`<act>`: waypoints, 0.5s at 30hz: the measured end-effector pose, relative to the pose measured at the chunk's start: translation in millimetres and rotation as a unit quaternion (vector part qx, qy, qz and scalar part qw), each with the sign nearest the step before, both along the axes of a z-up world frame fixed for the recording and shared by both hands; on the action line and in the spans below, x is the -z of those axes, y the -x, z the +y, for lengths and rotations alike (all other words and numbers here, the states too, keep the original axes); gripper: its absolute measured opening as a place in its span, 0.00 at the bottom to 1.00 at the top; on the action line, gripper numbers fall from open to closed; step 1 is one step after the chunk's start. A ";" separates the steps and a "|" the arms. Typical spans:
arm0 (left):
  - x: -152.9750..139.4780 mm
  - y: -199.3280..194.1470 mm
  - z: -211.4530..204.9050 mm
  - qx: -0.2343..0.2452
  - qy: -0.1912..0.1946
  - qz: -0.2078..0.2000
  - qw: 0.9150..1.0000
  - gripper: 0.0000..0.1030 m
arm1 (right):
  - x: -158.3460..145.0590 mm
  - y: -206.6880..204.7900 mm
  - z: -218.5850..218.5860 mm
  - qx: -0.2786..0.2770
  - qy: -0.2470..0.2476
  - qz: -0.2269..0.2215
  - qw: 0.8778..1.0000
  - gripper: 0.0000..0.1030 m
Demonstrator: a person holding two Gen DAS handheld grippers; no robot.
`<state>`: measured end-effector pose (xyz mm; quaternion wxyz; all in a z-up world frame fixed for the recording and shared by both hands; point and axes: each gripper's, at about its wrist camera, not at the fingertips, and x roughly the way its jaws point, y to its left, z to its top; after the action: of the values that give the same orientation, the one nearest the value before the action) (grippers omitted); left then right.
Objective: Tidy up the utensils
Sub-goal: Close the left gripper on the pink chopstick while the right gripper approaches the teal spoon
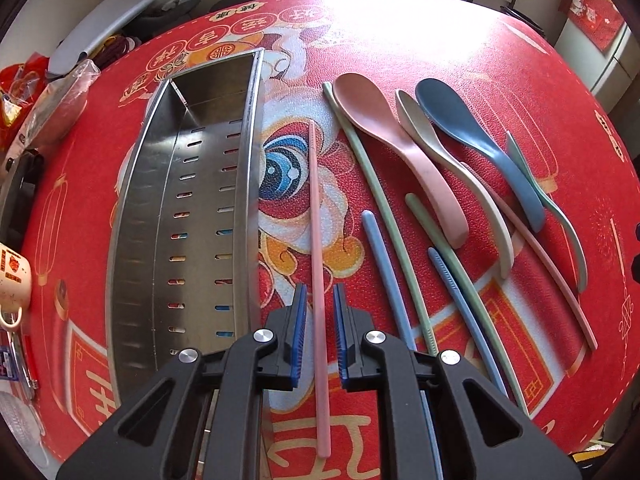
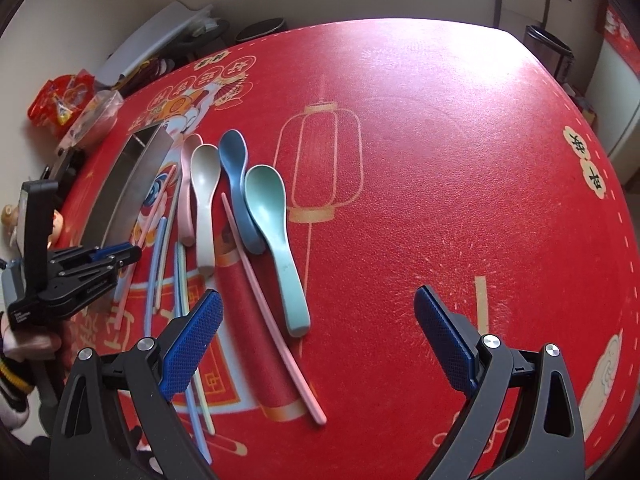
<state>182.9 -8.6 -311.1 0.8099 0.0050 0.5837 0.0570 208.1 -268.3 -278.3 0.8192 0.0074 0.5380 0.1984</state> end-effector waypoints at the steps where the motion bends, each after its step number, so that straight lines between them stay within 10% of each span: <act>1: 1.5 -0.1 0.3 -0.003 0.005 0.002 1.000 0.13 | -0.2 -0.2 -0.1 0.001 0.000 0.000 1.000 0.91; 15: 4.4 10.4 -6.0 -0.018 0.110 0.023 0.993 0.08 | 0.0 -7.3 0.2 -0.003 -0.014 0.006 1.000 0.91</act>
<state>172.5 -14.7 -315.5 0.7906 -0.0936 0.6051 0.0072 215.4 -268.1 -278.2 0.8152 0.0178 0.5401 0.2084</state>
